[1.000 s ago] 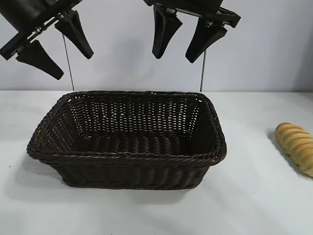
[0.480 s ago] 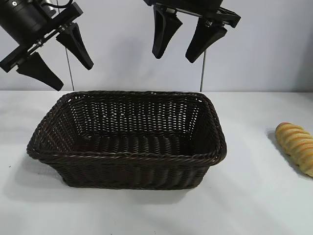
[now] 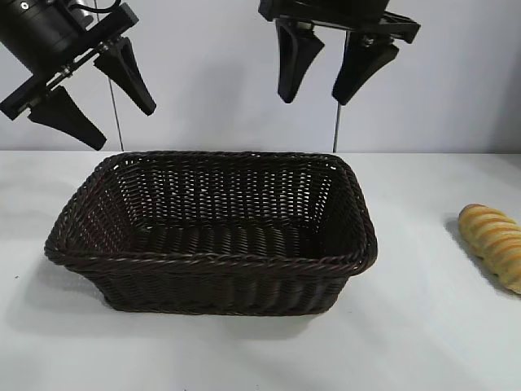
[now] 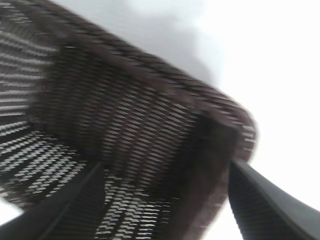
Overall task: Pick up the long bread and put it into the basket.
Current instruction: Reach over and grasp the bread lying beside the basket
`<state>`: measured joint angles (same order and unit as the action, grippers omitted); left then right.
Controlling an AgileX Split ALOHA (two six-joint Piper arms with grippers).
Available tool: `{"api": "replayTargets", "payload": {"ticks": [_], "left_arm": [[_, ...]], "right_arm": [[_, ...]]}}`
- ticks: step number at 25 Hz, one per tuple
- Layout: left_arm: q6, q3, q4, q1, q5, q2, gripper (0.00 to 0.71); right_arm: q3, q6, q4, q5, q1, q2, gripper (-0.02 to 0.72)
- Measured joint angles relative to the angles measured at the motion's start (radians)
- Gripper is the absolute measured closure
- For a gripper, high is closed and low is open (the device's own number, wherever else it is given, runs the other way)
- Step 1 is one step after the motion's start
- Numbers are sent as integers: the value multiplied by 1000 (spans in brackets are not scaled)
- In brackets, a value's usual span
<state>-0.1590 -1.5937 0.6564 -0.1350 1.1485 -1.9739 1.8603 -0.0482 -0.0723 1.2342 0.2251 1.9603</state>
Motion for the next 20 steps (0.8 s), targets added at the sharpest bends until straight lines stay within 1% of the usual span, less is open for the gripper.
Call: {"api": "replayTargets", "payload": {"ticks": [6,13,20], "left_arm": [[0,0,0,0,0,0,195],[0,0,0,0,0,0,195],[0,0,0,0,0,0,195]], "right_arm": [[0,2,45,0,-88,0,196],[0,2,112,1,-145,0,196],[-24,2,121,-1,-195,0,196]]}}
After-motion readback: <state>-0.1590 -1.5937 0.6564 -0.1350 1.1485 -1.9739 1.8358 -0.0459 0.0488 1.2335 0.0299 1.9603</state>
